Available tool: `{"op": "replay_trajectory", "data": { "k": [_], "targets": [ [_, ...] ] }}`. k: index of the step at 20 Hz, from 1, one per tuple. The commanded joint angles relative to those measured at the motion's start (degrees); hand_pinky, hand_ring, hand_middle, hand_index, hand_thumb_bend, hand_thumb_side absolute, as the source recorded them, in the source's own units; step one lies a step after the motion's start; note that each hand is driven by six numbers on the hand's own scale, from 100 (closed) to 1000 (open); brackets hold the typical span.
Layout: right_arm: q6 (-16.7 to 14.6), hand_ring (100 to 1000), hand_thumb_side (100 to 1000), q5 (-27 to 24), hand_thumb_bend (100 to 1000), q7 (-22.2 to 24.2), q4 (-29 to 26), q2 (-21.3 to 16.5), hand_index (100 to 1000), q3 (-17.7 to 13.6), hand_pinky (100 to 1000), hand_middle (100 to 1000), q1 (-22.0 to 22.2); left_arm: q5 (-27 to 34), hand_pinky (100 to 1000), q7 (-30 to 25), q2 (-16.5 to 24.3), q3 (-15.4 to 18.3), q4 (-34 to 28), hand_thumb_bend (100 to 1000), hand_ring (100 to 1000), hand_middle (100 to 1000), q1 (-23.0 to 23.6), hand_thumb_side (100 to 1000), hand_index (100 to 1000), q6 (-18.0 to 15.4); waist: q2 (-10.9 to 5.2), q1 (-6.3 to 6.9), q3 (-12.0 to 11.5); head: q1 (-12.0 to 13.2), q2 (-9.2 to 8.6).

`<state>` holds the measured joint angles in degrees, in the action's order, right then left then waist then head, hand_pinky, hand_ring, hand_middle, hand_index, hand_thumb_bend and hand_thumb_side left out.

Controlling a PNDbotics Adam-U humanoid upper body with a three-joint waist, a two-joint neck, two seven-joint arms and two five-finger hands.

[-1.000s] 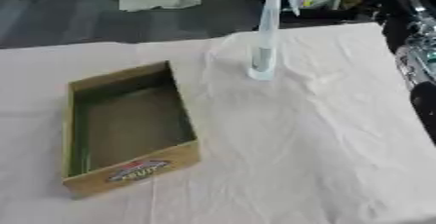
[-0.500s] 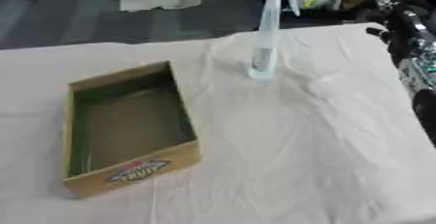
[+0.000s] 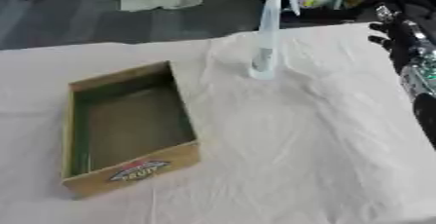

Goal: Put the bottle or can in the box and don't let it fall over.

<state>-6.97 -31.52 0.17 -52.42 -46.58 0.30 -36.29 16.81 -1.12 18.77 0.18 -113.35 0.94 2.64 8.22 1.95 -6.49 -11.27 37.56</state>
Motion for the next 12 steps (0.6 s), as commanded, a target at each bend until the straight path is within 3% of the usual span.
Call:
{"op": "replay_trajectory", "data": {
  "k": [1, 12],
  "targets": [
    [-1.27, 951, 625, 0.25, 100, 1.90, -0.06, -1.77, 942, -0.11, 903, 1000, -1.39, -0.04, 1000, -0.21, 1.08, 0.09, -0.64, 100, 879, 1000, -0.41, 866, 794, -0.05, -0.70, -0.13, -0.07, -0.27, -0.63],
    [-0.95, 977, 597, 3.69, 100, 5.84, -2.89, 0.05, 956, 0.41, 921, 1000, -1.83, -0.09, 1000, -0.15, 0.89, 0.11, -0.58, 100, 878, 1000, -0.43, 868, 794, 0.05, -0.58, -0.14, -0.14, -0.36, -0.47]
  ]
}}
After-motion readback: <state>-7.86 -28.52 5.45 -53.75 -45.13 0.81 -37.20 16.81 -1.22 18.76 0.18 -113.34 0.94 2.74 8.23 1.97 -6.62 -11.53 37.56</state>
